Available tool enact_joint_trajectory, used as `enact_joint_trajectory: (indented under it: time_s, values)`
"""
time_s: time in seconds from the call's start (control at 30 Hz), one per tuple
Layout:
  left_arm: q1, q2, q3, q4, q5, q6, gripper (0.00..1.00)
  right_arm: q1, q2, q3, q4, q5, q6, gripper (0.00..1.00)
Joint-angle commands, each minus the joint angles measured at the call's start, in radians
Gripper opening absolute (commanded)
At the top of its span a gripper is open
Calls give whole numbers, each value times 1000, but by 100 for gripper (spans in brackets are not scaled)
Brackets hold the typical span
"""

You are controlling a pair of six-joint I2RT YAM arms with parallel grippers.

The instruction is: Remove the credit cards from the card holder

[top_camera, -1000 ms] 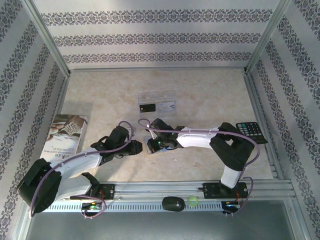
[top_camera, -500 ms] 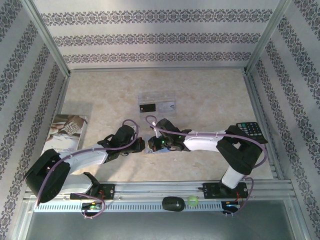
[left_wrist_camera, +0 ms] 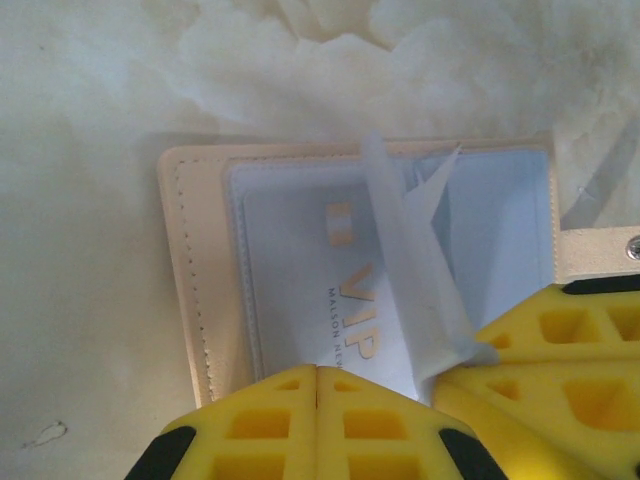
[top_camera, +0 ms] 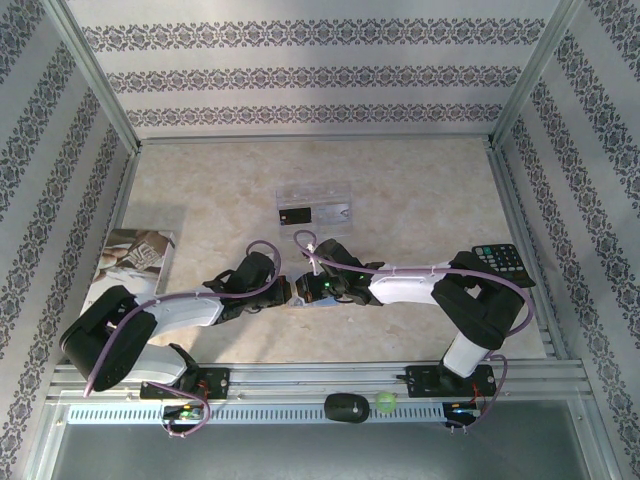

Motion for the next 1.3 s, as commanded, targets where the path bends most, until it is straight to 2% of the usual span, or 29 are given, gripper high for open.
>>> enact_joint_trajectory:
  time_s: [0.0,0.4,0.53,0.63,0.77,0.83,0.97,1.07,1.17,1.27]
  values:
    - [-17,6,-2,5,-19,-23,0,-9,-21,-17,33,2,19,0]
    - [-24,76,23,-105,-23,-49,0,-8,-47,-53,27,35,46,0]
    - [-24,74,17,-125,-14,-51,0,-8,-110,-87,-33,130,105,0]
    - [-24,66,6,-123,-5,-52,0,-6,-168,-97,-170,262,166,0]
    - [-31,54,-2,-124,-6,-54,0,-2,-266,-124,-346,458,284,26]
    - [-37,40,1,-129,-13,-46,0,4,-349,-147,-348,513,276,34]
    - [-45,29,-2,-123,-18,-43,0,6,-413,-78,-316,434,89,35]
    - [-45,29,-3,-112,-12,-41,0,-21,-317,23,-325,224,17,28]
    - [-44,30,-2,-112,-12,-41,0,-14,-196,88,-305,86,8,20]
    - [-44,28,3,-122,-17,-35,0,-15,-127,88,-301,78,45,15]
